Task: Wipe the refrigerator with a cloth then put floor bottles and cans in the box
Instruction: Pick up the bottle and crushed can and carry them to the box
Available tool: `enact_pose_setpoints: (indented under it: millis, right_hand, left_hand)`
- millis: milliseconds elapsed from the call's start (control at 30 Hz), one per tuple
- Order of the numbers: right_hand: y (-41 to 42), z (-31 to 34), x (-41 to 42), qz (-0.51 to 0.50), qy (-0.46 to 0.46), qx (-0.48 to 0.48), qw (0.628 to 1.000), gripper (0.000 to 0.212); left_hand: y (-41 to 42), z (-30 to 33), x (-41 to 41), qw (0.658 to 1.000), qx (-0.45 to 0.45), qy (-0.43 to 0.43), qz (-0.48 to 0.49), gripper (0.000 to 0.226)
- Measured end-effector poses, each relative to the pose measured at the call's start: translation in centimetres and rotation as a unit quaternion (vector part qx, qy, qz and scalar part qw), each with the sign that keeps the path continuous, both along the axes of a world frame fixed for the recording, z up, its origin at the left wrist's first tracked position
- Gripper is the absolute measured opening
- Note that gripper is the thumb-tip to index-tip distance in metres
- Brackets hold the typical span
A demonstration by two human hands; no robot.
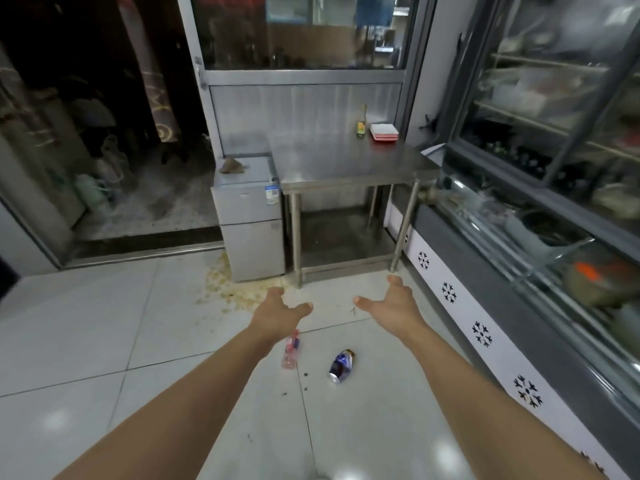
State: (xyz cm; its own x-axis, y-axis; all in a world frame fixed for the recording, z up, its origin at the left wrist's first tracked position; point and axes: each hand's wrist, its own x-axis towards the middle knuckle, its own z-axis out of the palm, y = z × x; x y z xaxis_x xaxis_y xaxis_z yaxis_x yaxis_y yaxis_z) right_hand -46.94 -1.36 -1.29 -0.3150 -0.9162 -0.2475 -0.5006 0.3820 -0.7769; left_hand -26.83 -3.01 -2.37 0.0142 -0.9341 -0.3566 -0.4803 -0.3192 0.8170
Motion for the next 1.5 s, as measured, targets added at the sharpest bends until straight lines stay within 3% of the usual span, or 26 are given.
enact_pose_setpoints:
  millis: [367, 800, 1200, 1500]
  right_hand:
    - [-19.3, -6.2, -2.3, -0.043, -0.035, 0.054, 0.997, 0.088]
    - [-31.4, -16.2, -2.5, -0.117, -0.045, 0.148, 0.981, 0.089]
    - [-34.6, -33.6, -0.4, -0.225, -0.052, 0.249, 0.941, 0.083]
    - [-33.4, -51.3, -1.0, -0.23, -0.038, 0.286, 0.93, 0.079]
  left_hand:
    - [-20.1, -5.0, -2.7, 0.997, 0.065, -0.017, -0.034, 0.077]
    - [-36.4, -15.4, -4.1, 0.981, 0.166, -0.044, -0.093, 0.075]
    - [-43.3, -32.3, -5.0, 0.945, 0.222, -0.133, -0.202, 0.067]
    - [-42.4, -50.1, -7.7, 0.925, 0.262, -0.148, -0.234, 0.064]
